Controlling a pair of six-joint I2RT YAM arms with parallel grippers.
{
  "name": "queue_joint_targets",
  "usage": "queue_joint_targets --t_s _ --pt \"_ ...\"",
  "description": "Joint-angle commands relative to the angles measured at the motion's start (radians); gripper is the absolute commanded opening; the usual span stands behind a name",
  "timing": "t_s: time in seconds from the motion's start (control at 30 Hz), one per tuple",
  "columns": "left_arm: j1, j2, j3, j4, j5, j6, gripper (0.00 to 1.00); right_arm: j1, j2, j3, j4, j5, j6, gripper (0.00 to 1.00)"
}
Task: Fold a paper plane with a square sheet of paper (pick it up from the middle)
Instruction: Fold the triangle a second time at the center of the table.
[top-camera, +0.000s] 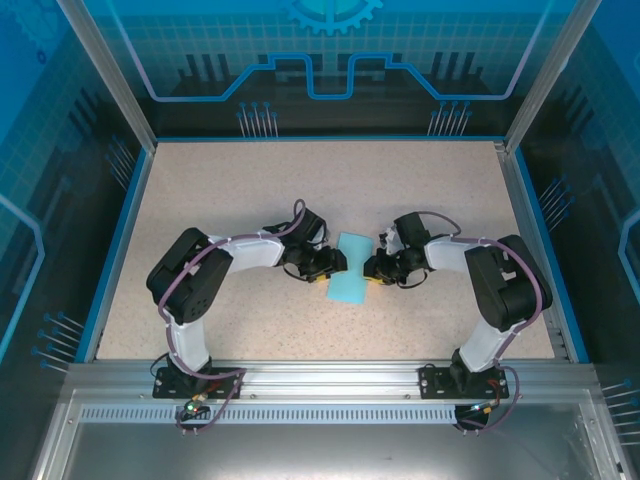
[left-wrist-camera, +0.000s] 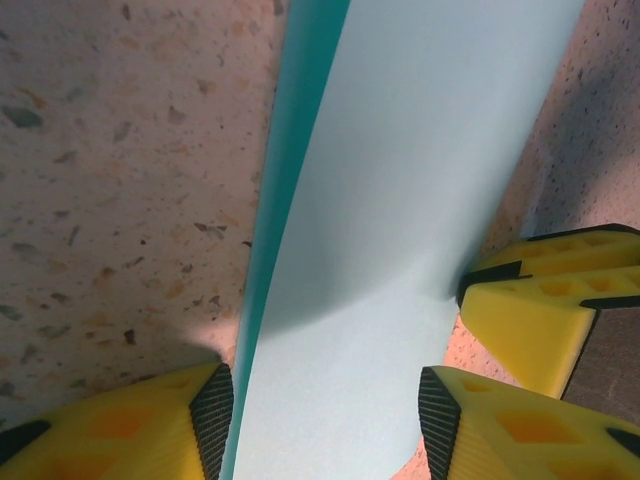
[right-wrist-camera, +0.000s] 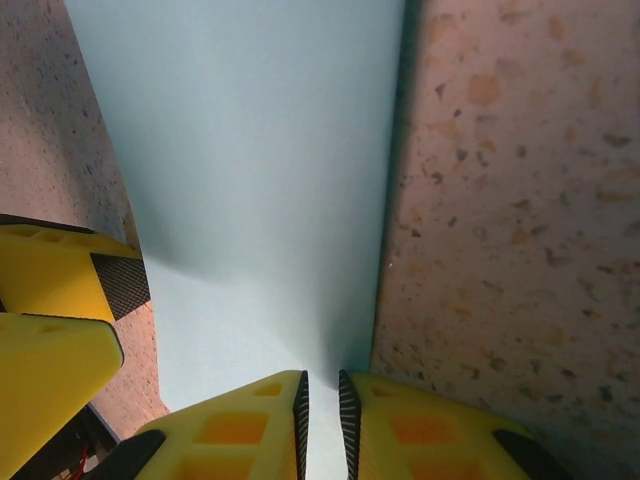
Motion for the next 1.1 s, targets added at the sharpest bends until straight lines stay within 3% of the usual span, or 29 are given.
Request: queue_joint_targets --t_s 0.0,0.87,1.07 --pt "-0.016 0.019 0.029 -0.036 0.04 0.018 0.56 -0.015 -0.002 -0.03 -0.043 0.019 -0.008 0.2" --pt "-0.023 -0.035 0.004 0.065 0.063 -0.034 0.55 -0.038 -0.017 -0.051 -0.018 -0.017 -0.011 0.21" --pt "-0.01 -0.013 0.003 0.137 0.088 -0.034 0.61 -0.039 -0.014 -0.049 -0.022 -0.017 -0.014 0.21"
